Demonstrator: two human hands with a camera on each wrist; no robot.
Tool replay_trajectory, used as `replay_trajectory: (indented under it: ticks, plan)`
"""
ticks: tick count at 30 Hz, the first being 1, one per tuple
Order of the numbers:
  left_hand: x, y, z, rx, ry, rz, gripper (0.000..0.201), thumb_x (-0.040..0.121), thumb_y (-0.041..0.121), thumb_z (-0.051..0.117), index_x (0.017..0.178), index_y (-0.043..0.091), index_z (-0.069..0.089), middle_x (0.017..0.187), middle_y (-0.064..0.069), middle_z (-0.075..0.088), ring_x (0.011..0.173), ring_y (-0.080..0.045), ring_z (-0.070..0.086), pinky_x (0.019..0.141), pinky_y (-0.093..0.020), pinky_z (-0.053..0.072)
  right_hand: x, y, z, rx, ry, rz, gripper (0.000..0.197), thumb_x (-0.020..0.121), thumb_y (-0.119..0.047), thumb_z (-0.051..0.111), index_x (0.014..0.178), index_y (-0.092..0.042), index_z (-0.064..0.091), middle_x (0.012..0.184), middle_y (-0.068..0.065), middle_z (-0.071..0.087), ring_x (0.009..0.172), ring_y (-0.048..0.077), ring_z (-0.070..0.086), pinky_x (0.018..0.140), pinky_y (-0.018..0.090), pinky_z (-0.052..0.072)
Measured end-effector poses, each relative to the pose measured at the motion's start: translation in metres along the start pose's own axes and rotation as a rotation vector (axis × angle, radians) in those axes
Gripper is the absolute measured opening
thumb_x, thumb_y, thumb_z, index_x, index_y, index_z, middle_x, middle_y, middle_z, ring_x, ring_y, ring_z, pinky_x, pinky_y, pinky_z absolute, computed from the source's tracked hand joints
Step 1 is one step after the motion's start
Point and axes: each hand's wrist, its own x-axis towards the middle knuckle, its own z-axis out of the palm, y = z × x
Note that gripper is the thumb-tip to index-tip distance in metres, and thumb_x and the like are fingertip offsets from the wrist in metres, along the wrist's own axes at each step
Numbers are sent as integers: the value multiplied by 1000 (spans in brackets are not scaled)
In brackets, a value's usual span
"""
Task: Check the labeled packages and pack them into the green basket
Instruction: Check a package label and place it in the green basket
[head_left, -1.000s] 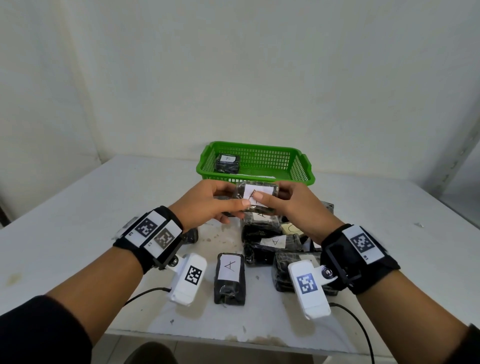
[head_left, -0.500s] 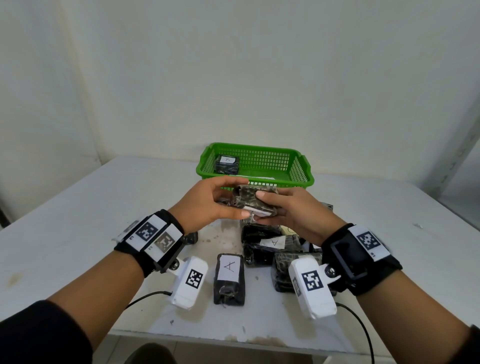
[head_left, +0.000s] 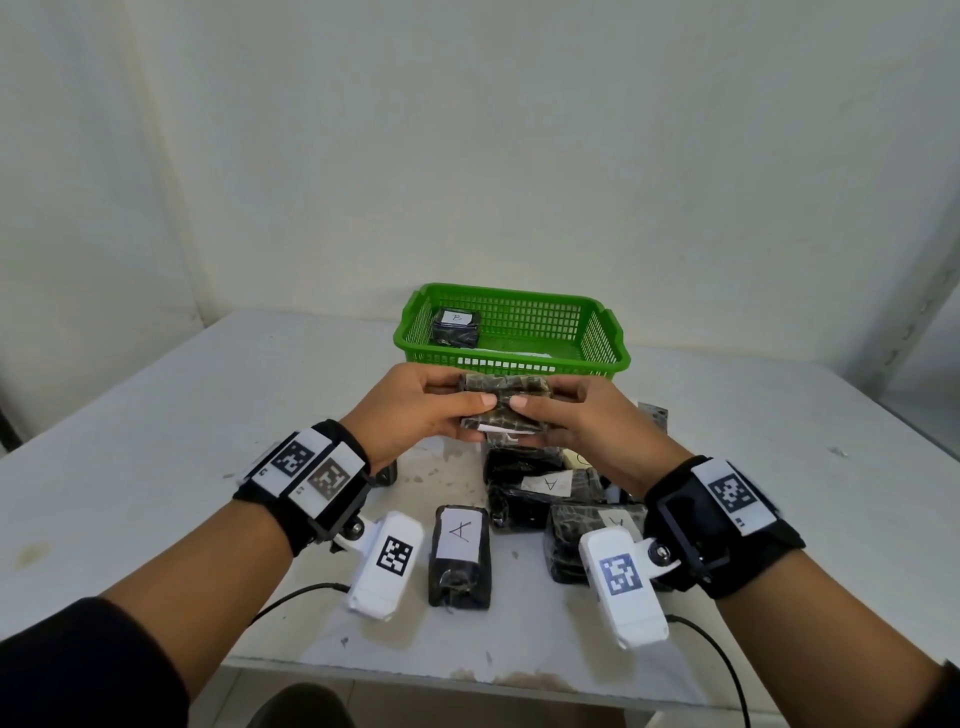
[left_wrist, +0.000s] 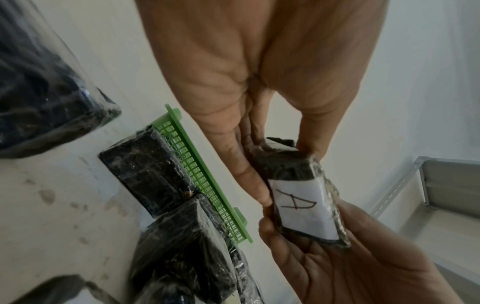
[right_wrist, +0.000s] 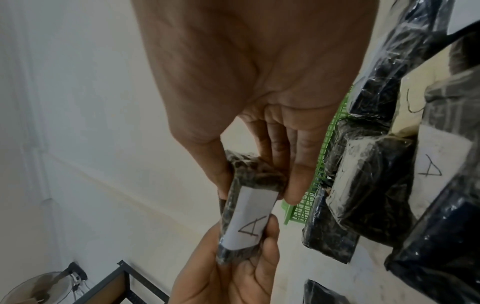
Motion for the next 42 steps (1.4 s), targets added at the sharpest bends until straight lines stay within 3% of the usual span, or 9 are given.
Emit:
replay_trajectory:
  ticks: [5, 11, 15, 21, 24, 29, 31, 36, 42]
  plan:
    - [-1, 0, 0, -42, -49, -34, 40, 79, 10, 73, 118, 1, 67, 115, -16, 71, 99, -26, 70, 80, -34, 61, 3, 3, -2, -86, 105, -35, 46, 83, -19, 86, 119, 2, 68, 112, 17, 77, 102, 31, 76, 90, 43, 63]
    - [0, 0, -2, -22, 12, -27, 29, 84, -1, 70, 112, -2, 69, 108, -15, 74, 91, -24, 73, 71, -30, 61, 7, 5, -3, -14, 56, 16, 71, 75, -15, 91, 134, 5, 57, 121, 19, 73, 105, 29, 76, 80, 33, 63]
    - [-1, 0, -2, -18, 10, -29, 33, 82, 1, 72, 115, -1, 69, 108, -14, 74, 95, -26, 73, 74, -30, 61, 7, 6, -5, -164, 96, -16, 75, 65, -32, 95, 129, -6, 66, 122, 13, 74, 109, 25, 73, 70, 21, 57]
    - [0, -3, -5, 191, 117, 106, 43, 73, -3, 81, 111, 15, 71, 105, -4, 76, 98, -17, 73, 85, -30, 58, -2, -7, 1, -39, -34, 54, 51, 73, -20, 88, 119, -7, 69, 116, 8, 77, 107, 24, 75, 91, 34, 60]
    - [0, -4, -6, 219, 109, 129, 51, 69, -6, 82, 112, 17, 69, 106, -4, 75, 101, -20, 71, 94, -38, 56, -4, -10, 1, 53, -71, 119, 49, 79, -35, 79, 115, -3, 71, 114, 13, 77, 103, 28, 75, 88, 36, 63]
    - [-5, -2, -5, 143, -59, 49, 56, 72, -4, 79, 123, 13, 63, 119, -7, 71, 109, -23, 68, 95, -40, 54, -1, -6, 0, 27, 8, 75, 37, 93, -23, 74, 116, 6, 69, 114, 19, 76, 95, 27, 75, 85, 37, 64]
    - [-8, 1, -1, 30, -143, -47, 55, 77, 7, 79, 128, 9, 61, 122, -9, 69, 111, -24, 68, 92, -41, 56, 1, -2, -2, -59, 46, 23, 46, 88, -30, 81, 117, 3, 69, 116, 18, 75, 103, 28, 75, 93, 43, 62]
    - [-6, 1, 2, 47, 7, -44, 37, 88, 14, 69, 121, 0, 64, 116, -12, 71, 104, -25, 71, 91, -49, 56, 3, 2, -2, -71, 38, 0, 54, 82, -30, 87, 122, 1, 66, 120, 17, 74, 109, 28, 74, 95, 46, 61]
    - [-8, 0, 2, 62, -19, -44, 36, 86, 11, 71, 120, 3, 66, 113, -14, 72, 103, -25, 71, 86, -48, 59, 2, 4, 0, -225, 7, -37, 93, 58, -75, 85, 109, 2, 73, 114, 27, 70, 113, 38, 68, 99, 55, 57]
